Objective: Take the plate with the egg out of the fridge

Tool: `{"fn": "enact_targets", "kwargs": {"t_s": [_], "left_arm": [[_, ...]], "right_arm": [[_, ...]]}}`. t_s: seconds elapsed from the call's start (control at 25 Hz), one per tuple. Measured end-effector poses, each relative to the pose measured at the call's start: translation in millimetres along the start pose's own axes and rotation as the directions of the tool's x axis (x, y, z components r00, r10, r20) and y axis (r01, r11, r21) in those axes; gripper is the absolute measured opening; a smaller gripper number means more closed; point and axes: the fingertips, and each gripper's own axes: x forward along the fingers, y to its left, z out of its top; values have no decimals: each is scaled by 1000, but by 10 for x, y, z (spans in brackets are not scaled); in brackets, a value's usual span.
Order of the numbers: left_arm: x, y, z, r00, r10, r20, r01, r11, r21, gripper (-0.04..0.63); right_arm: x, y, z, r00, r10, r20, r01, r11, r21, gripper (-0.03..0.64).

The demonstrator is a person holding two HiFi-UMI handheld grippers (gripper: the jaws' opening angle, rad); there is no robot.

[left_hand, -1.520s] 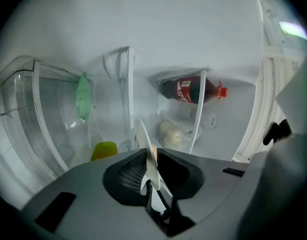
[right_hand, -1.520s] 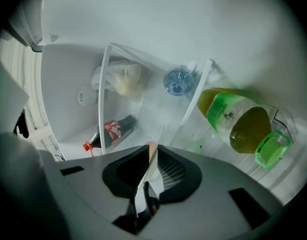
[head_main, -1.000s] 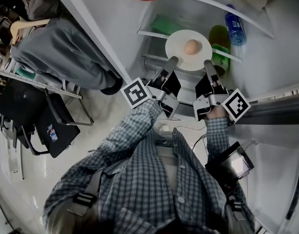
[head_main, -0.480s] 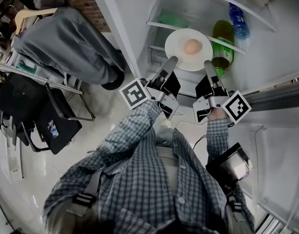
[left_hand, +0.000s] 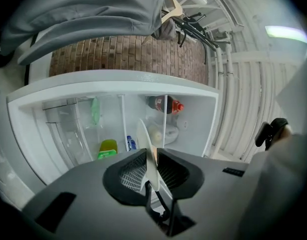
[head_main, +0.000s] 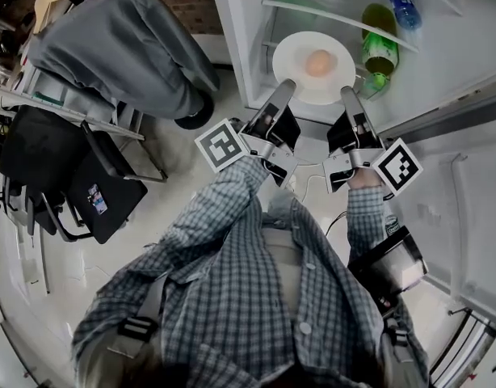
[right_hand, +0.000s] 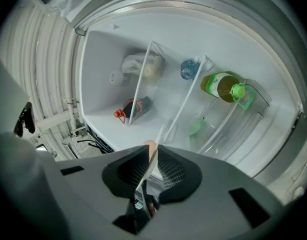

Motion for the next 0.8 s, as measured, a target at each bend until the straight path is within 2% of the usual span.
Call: {"fn": "enact_targets", "kwargs": {"t_s": [0.2, 0.48, 0.8], "left_arm": [[-289, -118, -43, 1000, -12, -4, 12, 1000, -7, 72], [-849, -247, -182, 1000, -3, -26, 2, 1000, -25, 72], [-1227, -418, -400, 997, -9, -72, 5, 999, -51, 72]], "right_arm": [[-187, 136, -227, 1000, 12, 19, -12, 1000, 3, 58], [-601, 274, -688, 999, -21, 28, 21, 1000, -2, 58], [-1013, 455, -955, 997, -49, 55, 50, 999, -13, 58]]}}
